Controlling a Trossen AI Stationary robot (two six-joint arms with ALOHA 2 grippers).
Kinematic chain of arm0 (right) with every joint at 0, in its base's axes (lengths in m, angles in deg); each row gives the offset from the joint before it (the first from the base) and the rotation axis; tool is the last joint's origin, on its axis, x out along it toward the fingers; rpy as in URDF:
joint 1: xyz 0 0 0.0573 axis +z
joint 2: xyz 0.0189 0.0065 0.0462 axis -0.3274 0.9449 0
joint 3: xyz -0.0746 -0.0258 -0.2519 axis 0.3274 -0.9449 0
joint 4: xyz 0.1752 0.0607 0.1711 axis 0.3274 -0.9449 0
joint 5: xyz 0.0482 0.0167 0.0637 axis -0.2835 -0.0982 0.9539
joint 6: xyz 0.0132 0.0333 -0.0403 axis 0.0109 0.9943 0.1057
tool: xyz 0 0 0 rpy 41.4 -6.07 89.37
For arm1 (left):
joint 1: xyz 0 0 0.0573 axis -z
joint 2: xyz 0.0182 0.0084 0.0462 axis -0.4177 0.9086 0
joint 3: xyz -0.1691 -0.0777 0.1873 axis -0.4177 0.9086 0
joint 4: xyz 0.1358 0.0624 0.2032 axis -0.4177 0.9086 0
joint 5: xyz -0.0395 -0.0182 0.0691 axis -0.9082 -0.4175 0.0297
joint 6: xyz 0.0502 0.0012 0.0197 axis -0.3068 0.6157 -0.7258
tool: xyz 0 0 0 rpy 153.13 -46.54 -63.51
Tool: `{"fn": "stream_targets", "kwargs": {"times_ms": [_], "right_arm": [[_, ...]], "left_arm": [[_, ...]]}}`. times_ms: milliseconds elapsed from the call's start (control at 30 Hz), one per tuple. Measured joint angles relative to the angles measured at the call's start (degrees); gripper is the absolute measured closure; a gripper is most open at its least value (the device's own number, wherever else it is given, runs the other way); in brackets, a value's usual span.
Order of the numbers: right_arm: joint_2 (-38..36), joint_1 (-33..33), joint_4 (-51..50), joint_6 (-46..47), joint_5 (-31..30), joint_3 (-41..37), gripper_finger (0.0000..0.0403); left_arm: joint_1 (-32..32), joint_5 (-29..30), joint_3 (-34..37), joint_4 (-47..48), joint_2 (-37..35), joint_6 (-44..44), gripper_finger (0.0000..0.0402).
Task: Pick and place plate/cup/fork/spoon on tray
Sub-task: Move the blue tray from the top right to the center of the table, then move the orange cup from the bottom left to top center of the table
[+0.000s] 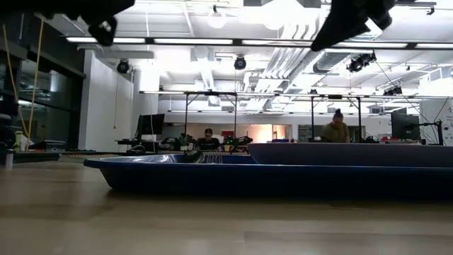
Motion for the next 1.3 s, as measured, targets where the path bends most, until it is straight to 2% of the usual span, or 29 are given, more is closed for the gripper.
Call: {"fn": "stream_targets", "kwargs": {"times_ms": [100,200,300,433,567,700,867,1067,1300], "right_arm": [[-5.5,0.1,11.0,-3.7,0.5,-7.1,0.0401],[-8.8,0.1,20.2,-8.4,1.4,-11.8,0.0401],[-9.8,0.1,26.6,-12.3,1.7,-14.6,0.0402],[-9.4,-0.1,27.5,-13.4,2.6,-15.0,0.0402],[-9.2,0.0,27.5,-13.1,3.5,-15.0,0.0403],[-9.1,0.0,27.4,-13.2,3.5,-15.0,0.0403],[-9.1,0.0,27.3,-13.4,3.2,-15.0,0.0403],[-9.1,0.0,27.3,-13.5,3.1,-15.0,0.0403],[-9.1,0.0,27.2,-13.6,3.3,-15.0,0.0403]], "left_arm": [[2.7,-3.2,-6.8,7.2,8.1,-0.2,0.0294],[7.1,-4.9,-15.8,21.0,15.5,0.3,0.0251],[13.4,-5.3,-24.4,37.3,22.2,5.3,0.0217],[22.5,-5.0,-33.3,53.7,29.9,13.8,0.0195],[30.2,-4.8,-38.1,62.9,36.0,22.5,0.0194],[36.3,-4.8,-39.4,67.0,40.7,29.0,0.0198],[40.4,-4.4,-39.4,67.3,44.9,31.5,0.0199],[41.2,-2.4,-39.3,67.3,48.9,31.5,0.0199],[41.0,-4.1,-39.3,67.3,53.4,30.3,0.0200]]}}
